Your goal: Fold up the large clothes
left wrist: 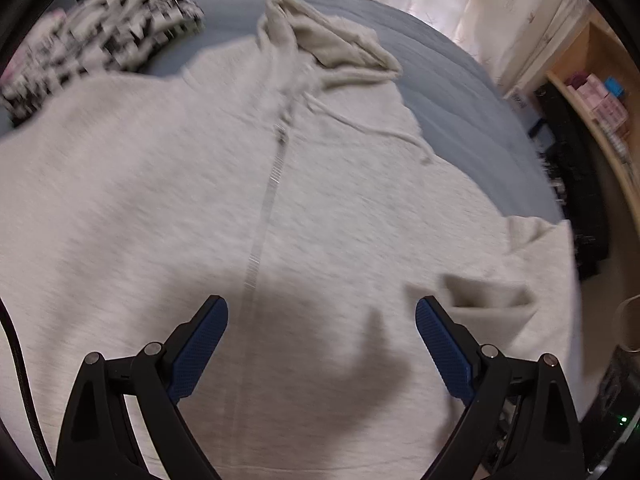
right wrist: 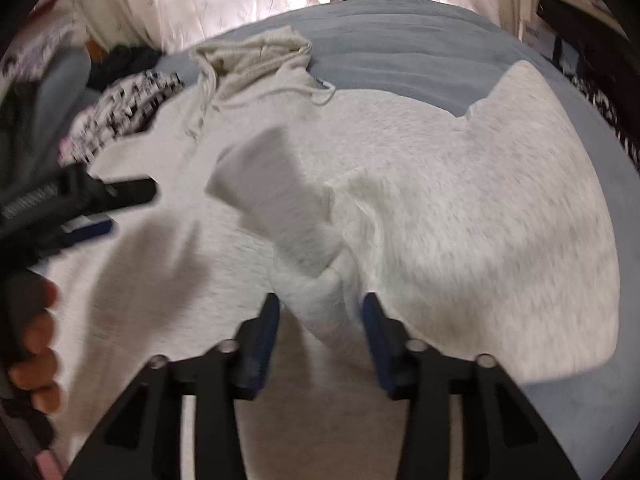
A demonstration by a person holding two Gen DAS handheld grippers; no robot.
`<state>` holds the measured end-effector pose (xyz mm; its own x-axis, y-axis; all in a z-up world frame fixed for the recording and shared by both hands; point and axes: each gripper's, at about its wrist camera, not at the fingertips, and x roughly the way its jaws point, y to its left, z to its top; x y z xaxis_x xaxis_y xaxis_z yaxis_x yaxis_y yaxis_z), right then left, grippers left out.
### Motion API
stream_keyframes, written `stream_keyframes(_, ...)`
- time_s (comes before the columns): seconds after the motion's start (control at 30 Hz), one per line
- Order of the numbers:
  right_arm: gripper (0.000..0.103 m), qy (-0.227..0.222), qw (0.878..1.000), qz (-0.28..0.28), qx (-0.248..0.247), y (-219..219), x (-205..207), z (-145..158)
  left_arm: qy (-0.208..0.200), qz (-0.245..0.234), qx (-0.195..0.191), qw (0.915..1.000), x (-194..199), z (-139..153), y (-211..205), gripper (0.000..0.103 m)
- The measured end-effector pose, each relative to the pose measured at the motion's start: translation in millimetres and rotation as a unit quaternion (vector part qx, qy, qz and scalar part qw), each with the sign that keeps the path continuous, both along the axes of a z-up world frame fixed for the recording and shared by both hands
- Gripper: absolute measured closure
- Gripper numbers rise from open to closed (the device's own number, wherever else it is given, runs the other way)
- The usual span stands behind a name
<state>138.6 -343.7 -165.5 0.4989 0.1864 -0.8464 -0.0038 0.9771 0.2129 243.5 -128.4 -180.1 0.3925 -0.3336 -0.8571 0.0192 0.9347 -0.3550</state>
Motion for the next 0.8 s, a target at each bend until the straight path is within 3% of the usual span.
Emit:
stream_keyframes(0.17, 0.05, -0.013, 1.0, 0.001, 0.008, 0, -17, 6, 0.018, -0.05, -0.088, 0.9947, -7, 2, -23, 0.009)
stream_keyframes(0.3, 0.05, -0.013, 0.999, -0.013, 0.031, -6, -31, 5, 0.039, -0.075, -0.108, 0.9906, -7, -2, -39, 0.009)
stream_keyframes(0.5, 0.05, -0.012, 0.997, -0.042, 0.069, -19, -43, -4, 0.079, -0.066, -0.163, 0.9812, -3, -16, -52, 0.009)
stream_keyframes(0.7, 0.05, 0.002, 0.995, -0.061, 0.083, -25, -46, -19, 0.086, -0.095, -0.151, 0.9802, 4, -28, -81, 0.009)
stream_keyframes(0.73, 0.05, 0.002, 0.995, -0.062, 0.08, -24, -47, -21, 0.084, -0.098, -0.144, 0.9811, 4, -30, -83, 0.01)
stream_keyframes(0.8, 0.05, 0.0, 0.996, -0.06, 0.068, -20, -47, -22, 0.073, -0.103, -0.123, 0.9844, 5, -31, -92, 0.041)
